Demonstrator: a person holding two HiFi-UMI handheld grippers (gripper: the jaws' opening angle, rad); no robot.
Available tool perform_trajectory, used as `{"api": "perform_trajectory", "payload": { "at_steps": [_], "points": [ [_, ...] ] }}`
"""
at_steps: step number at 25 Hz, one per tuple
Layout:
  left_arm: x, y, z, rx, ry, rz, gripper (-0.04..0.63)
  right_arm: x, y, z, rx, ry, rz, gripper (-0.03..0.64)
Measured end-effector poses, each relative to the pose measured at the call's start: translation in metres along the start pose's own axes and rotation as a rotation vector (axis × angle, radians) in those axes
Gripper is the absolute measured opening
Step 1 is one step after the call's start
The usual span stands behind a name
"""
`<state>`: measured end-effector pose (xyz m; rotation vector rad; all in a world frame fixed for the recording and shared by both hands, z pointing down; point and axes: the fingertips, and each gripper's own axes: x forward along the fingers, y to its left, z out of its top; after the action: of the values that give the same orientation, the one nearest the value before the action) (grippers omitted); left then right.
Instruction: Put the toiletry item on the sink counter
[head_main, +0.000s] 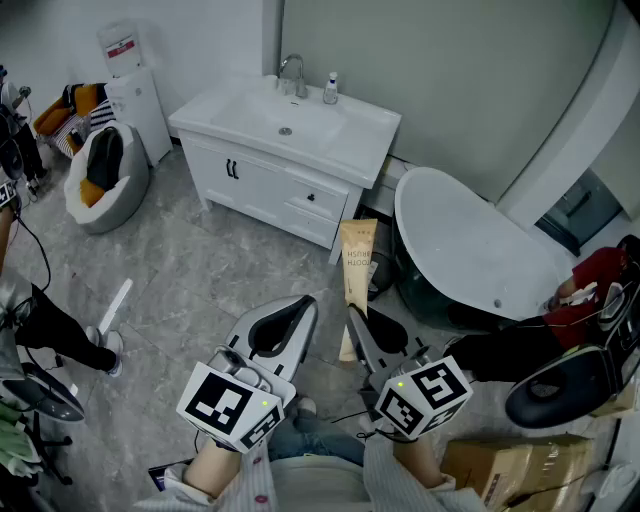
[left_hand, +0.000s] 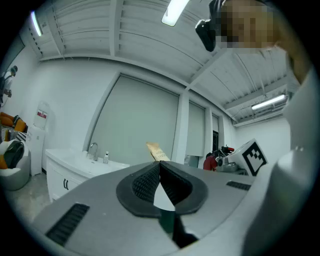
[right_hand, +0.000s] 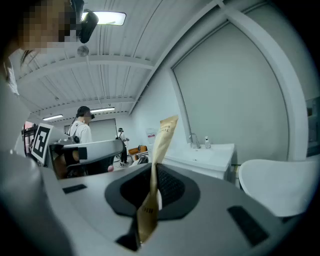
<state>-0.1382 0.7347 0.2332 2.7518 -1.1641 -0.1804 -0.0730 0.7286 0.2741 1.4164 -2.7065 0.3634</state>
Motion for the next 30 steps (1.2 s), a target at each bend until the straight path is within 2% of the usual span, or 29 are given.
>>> {"api": "perform_trajectory", "payload": {
  "at_steps": [8,17,23,30],
  "points": [
    [-0.011,-0.018,-0.005,0.001,-0.013,0.016,0.017,-0.03,0.0,-0.007,-0.006,-0.011,-0.02,0.032],
    [0.002,-0.011,-0.007,0.016,0.001,0.017,0.017,-0.027,-0.023,-0.008,0.022,-0.018,-0.057,0.032],
    [0.037,0.025,-0.008,0.027,-0.004,0.002,0.017,0.01,-0.056,-0.006,0.033,-0.018,-0.093,0.032],
    [0.109,0.096,0.002,0.037,0.003,-0.024,0.017,0.089,-0.108,0.016,0.04,-0.017,-0.121,0.032]
  ]
}}
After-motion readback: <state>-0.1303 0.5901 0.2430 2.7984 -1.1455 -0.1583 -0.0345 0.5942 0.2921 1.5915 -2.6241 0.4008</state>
